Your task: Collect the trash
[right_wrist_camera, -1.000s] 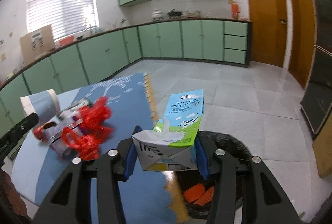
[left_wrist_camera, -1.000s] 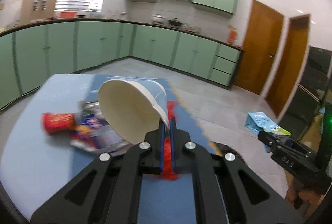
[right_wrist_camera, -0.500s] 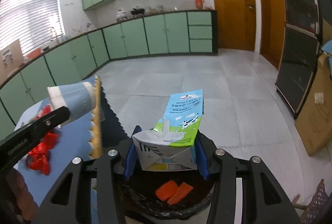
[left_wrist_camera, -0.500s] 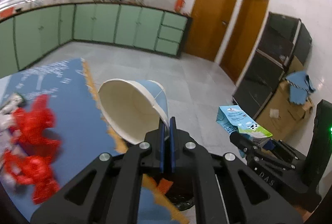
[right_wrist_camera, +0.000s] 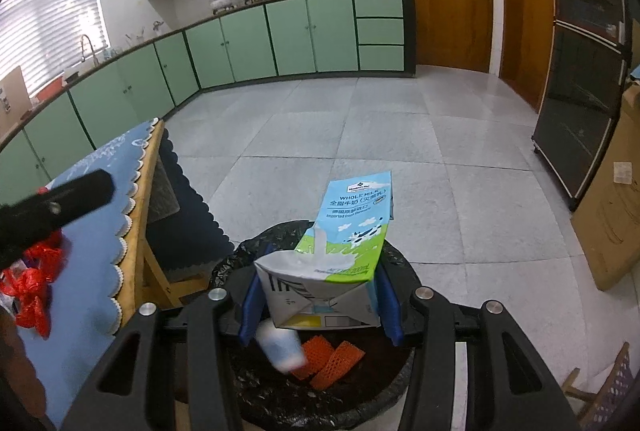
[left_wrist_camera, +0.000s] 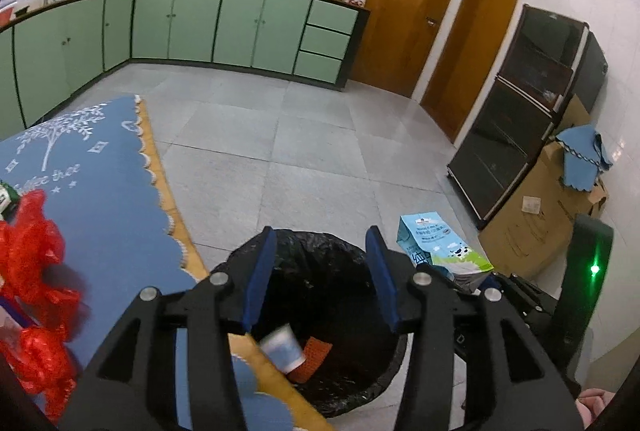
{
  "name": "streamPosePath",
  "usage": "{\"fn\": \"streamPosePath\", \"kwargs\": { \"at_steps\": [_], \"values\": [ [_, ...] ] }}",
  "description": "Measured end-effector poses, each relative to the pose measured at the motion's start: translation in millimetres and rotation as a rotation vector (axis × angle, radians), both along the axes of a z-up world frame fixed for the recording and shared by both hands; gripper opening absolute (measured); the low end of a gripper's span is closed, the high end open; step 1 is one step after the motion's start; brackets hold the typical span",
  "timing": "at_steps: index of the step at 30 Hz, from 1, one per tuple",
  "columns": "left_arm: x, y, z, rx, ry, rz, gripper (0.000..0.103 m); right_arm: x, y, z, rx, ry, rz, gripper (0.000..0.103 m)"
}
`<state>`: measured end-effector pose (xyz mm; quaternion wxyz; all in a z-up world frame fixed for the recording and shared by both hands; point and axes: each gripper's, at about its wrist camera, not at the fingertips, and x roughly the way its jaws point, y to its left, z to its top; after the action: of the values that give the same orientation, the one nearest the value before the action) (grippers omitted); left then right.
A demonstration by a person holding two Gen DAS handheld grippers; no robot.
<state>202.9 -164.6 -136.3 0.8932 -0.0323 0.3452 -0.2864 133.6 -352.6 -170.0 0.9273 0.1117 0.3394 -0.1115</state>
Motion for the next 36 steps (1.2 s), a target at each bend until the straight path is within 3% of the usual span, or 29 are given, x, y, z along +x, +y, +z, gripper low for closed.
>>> {"fn": "streamPosePath", "kwargs": {
  "at_steps": [3,10,15,26,36],
  "values": [
    [-1.9,12.8,3.7,0.003,-0.016,0.038,0.046,5.9,1.0,-6.0,0.017,0.01,0.028,0.049],
    [-13.8,41.5,8.9,0.017,-0.035,0.106,0.049,-1.4,17.6,2.8,-0.005,0.005,0.023,0.074],
    [-27.0,72.5,20.6,0.03,-0.081,0.174,0.054,-3.7,40.0,23.7,-0.022,-0.035,0.065,0.081],
    [-73.6,198.3,28.8,0.125,-0.145,0.485,0.058,1.8,130.2,56.9,0.004,-0.123,0.284,0.083],
    [-104.0,267.1,12.8,0.15,-0.112,0.643,0.059,-0.8,246.1,34.4,-0.018,-0.119,0.532,0.081]
  ]
}}
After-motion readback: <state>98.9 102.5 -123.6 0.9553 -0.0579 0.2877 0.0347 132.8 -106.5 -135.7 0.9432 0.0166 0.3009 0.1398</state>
